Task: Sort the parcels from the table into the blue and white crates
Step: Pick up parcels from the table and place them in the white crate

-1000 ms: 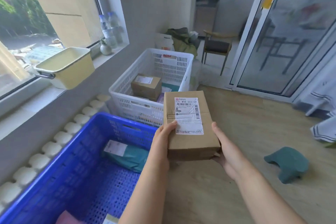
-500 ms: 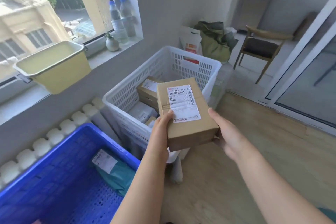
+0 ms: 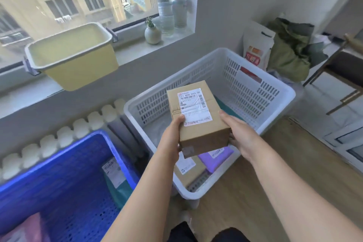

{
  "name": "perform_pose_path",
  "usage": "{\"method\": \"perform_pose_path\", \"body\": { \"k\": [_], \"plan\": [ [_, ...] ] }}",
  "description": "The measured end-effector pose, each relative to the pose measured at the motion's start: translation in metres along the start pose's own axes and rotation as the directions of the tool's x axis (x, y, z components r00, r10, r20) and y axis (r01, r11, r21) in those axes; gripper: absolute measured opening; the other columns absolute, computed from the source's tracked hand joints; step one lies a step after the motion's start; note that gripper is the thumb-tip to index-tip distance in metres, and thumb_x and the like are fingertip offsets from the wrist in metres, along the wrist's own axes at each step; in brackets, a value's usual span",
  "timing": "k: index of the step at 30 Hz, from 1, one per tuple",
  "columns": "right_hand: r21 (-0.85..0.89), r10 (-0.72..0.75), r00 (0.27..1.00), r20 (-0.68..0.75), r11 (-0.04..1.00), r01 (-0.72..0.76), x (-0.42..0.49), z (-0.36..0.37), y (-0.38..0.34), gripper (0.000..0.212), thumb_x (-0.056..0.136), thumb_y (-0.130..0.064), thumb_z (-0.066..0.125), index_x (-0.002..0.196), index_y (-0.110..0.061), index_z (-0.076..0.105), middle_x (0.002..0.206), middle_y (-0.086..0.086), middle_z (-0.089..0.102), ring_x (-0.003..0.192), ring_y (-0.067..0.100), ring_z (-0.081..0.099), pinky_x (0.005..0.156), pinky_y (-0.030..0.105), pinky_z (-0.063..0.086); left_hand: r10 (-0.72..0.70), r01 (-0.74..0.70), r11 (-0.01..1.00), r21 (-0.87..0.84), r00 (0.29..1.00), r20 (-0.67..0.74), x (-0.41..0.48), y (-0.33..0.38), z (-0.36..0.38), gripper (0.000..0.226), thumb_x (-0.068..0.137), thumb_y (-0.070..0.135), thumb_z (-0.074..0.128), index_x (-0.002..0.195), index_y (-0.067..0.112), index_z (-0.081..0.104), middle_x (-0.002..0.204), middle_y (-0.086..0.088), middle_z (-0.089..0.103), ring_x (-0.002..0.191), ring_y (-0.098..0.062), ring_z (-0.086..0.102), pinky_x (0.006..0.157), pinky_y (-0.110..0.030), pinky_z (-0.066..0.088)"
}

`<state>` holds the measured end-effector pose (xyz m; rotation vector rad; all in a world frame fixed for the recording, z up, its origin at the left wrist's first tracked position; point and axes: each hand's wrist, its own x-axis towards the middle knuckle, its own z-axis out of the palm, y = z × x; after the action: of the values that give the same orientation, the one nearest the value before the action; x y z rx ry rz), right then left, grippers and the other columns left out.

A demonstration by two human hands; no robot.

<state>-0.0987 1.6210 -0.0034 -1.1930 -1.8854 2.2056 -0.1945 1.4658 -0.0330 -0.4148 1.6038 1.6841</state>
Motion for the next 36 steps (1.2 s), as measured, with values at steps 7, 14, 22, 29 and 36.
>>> {"method": "perform_pose_path", "body": {
  "k": [7,14,22,29,36],
  "plan": [
    [-0.298,0.177,0.964,0.199,0.948,-0.112,0.07,0.009,-0.005,0.031,0.097,-0.033,0.06,0.126,-0.024,0.058,0.113,-0.006,0.07,0.097,0.008,0.067,0.065,0.02,0.051,-0.1,0.106,0.994,0.04,0.985,-0.143,0.03,0.002,-0.008,0.016,0.1,0.027,0.048,0.096,0.022,0.062,0.085,0.001,0.07,0.072,-0.015,0.063,0.056,-0.025,0.044],
    [-0.606,0.381,0.879,0.288,0.783,-0.14,0.138,0.026,0.028,0.037,0.091,-0.011,0.052,0.129,-0.014,0.053,0.114,0.003,0.067,0.1,0.021,0.065,0.07,0.032,0.054,-0.187,0.244,0.962,0.126,0.918,-0.351,0.063,-0.048,-0.005,0.064,0.064,0.034,0.042,0.122,0.011,0.058,0.105,-0.006,0.066,0.089,-0.027,0.062,0.069,-0.03,0.045],
    [-0.776,0.561,0.765,0.317,0.617,-0.131,0.169,0.02,0.078,0.042,0.091,-0.024,0.06,0.131,-0.018,0.045,0.115,0.0,0.065,0.104,0.02,0.062,0.096,0.049,0.052,-0.106,0.426,0.777,0.464,0.815,-0.57,0.074,-0.087,0.025,0.06,0.096,0.005,0.038,0.152,-0.002,0.02,0.153,-0.019,0.036,0.137,-0.033,0.041,0.11,-0.04,0.038],
    [-0.801,0.553,0.749,0.366,0.596,-0.049,0.174,0.028,0.101,0.053,0.1,-0.015,0.048,0.149,-0.03,0.031,0.108,0.001,0.061,0.091,0.023,0.057,0.078,0.036,0.048,0.078,0.37,0.506,0.78,0.88,-0.468,0.075,-0.115,0.028,0.085,0.092,-0.002,0.051,0.158,0.01,0.0,0.166,-0.011,-0.006,0.153,-0.028,0.009,0.117,-0.036,0.03],
    [-0.855,0.487,0.771,0.41,0.5,0.139,0.183,0.035,0.106,0.062,0.095,-0.009,0.045,0.15,-0.032,0.029,0.102,0.008,0.065,0.074,0.026,0.06,0.07,0.037,0.055,0.177,0.328,0.239,0.914,0.911,-0.373,0.076,-0.124,0.029,0.081,0.093,-0.005,0.051,0.156,0.002,0.001,0.165,-0.018,-0.007,0.153,-0.031,-0.002,0.122,-0.036,0.016]
  ]
}}
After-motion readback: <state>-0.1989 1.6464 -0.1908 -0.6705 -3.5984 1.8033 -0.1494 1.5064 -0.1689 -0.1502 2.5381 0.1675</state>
